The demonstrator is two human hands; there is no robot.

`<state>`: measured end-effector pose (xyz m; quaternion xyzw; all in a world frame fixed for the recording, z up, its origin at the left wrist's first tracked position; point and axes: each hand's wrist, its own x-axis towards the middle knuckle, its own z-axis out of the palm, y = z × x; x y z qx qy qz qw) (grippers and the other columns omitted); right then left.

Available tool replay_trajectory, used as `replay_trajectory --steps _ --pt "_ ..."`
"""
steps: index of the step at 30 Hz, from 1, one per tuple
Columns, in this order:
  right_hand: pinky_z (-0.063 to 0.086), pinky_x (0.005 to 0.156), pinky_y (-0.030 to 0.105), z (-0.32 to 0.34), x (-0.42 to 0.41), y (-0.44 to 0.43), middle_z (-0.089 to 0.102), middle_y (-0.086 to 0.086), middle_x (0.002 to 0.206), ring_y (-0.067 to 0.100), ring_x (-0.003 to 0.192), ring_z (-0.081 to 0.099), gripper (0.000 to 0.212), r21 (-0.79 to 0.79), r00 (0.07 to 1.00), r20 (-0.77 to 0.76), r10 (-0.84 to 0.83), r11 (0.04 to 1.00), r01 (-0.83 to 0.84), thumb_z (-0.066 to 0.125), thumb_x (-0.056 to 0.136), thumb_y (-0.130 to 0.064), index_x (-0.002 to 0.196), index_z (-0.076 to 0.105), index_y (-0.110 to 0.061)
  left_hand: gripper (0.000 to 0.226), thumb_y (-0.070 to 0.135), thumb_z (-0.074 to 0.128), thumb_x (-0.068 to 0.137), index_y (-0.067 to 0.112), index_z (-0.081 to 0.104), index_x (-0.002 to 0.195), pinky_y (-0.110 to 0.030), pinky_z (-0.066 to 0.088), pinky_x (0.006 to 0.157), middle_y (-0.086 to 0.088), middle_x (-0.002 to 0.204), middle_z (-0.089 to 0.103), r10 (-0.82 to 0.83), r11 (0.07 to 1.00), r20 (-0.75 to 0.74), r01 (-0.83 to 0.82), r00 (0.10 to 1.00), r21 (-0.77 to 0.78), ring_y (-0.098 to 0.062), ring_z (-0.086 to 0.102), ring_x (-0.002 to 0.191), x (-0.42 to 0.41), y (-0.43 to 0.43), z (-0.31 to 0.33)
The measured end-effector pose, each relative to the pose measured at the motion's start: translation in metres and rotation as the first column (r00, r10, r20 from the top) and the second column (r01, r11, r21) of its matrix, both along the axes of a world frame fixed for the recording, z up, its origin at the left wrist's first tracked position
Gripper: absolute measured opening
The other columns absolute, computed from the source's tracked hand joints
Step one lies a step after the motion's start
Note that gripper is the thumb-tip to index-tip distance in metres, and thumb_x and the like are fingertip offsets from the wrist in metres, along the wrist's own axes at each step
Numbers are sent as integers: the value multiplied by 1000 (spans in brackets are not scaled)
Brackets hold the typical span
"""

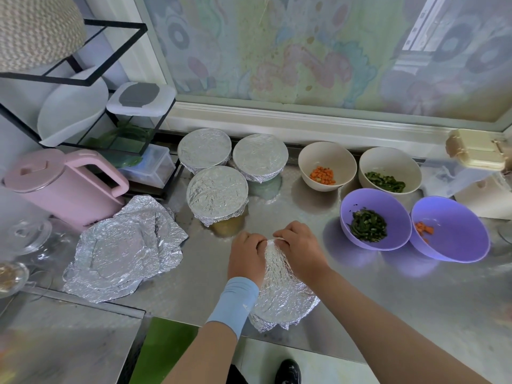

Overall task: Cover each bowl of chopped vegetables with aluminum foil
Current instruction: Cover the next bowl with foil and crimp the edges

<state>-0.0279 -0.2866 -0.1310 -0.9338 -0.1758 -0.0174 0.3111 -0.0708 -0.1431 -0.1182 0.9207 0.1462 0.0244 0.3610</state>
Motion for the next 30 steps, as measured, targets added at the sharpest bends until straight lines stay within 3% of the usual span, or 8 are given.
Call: replay_trajectory --steps 6,9,15,20,22,24,27,30 --pt "50 66 34 4 -6 0 56 1 78 26 70 54 11 -36 995 95 -32 999 35 75 80 -6 79 71 -16 18 14 50 96 21 65 105 -19 37 83 7 105 51 -22 1000 19 21 1000 23 -10 44 101 -4 4 2" --pt "51 65 35 1 -9 1 56 2 77 28 71 54 10 -29 995 89 -35 999 38 73 81 -5 79 70 -14 19 19 52 98 20 68 107 -24 46 87 6 104 52 -89 995 32 90 996 -49 -12 51 99 0 3 -1" --pt "50 64 35 -2 -10 2 55 0 80 26 73 54 12 -43 997 79 1 999 3 74 81 -5 82 69 -16 21 21 50 100 16 70 102 -22 41 87 3 99 54 -18 998 7 18 1000 -58 -12 51 95 -5 2 -5" --pt "48 74 34 1 -9 2 56 -2 86 22 80 53 7 -76 994 103 46 996 -39 65 89 -18 89 71 -21 21 18 49 99 16 69 106 -28 43 93 1 103 53 11 1000 2 -11 1000 -24 -16 48 103 -9 1 0" --pt "47 75 34 0 -13 2 55 -3 88 22 81 52 19 -65 994 110 -6 998 14 54 91 -28 90 71 -21 23 19 49 99 17 68 111 -23 39 92 0 106 53 -29 999 20 30 999 -18 -15 46 106 -7 1 1" --pt "49 74 37 0 -16 0 55 -2 86 23 79 53 24 -44 995 88 -48 998 52 49 91 -30 87 70 -20 22 21 51 99 17 70 108 -21 38 90 2 102 54 -76 996 21 76 997 -44 -14 48 102 -4 2 1" --pt "51 72 36 -1 -15 -2 58 1 83 25 78 56 7 -30 999 37 -39 999 40 67 86 -13 86 73 -16 18 22 54 98 19 72 100 -25 41 86 5 95 54 -72 993 -11 71 997 -89 -13 50 96 -1 2 -1" --pt "47 76 34 -1 -9 -2 57 2 86 24 84 55 9 12 997 -72 -36 999 37 66 90 -16 90 75 -17 17 20 54 97 18 70 93 -25 41 85 5 94 54 -22 995 -26 20 999 -99 -14 50 94 -2 1 -2"
